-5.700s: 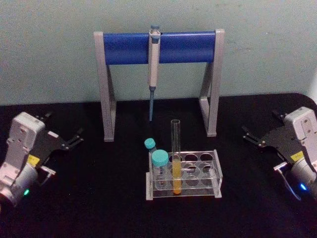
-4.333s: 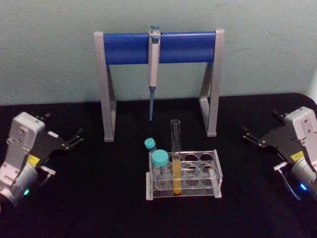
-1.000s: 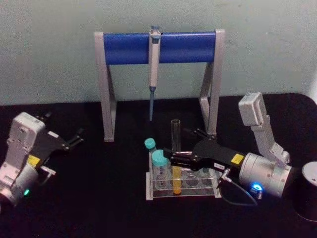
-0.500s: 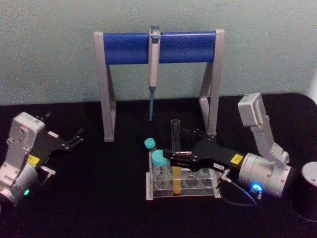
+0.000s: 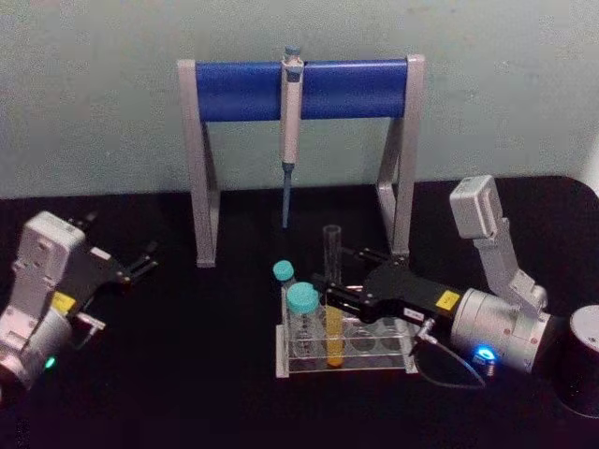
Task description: Pick up the test tube from the test tube rack, shake it, then place it back into the test tube rack.
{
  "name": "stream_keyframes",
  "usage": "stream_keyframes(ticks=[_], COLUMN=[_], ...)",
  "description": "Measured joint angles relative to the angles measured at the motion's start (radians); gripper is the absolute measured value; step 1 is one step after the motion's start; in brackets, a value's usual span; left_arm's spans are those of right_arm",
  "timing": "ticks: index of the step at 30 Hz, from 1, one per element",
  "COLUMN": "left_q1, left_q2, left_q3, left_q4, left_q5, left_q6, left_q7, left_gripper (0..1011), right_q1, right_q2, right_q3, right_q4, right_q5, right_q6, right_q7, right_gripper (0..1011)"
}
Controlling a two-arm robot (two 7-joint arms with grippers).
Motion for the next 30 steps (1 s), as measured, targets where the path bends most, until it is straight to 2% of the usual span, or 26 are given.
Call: stream_keyframes(ticks=[12,15,30], left_q1=[0.000,0.000,0.000], left_q2=[0.000,0.000,0.000], left_q3=[0.000,0.000,0.000], left_q4=[0.000,0.000,0.000], left_q5=[0.000,0.000,0.000], left_q6=[0.000,0.000,0.000], left_q7=[0.000,0.000,0.000], left_gripper=[1001,1001,1001], right_q1=[0.000,0.000,0.000], right_q2=[0.000,0.000,0.000], right_q3=[0.000,0.000,0.000], right_q4=[0.000,-0.001,0.000], right_q5=[0.001,0.001,0.002], right_q6=[0.001,0.001,0.001], right_q7=[-0.001,-0.001,-0.001], right_gripper=[277,228,221])
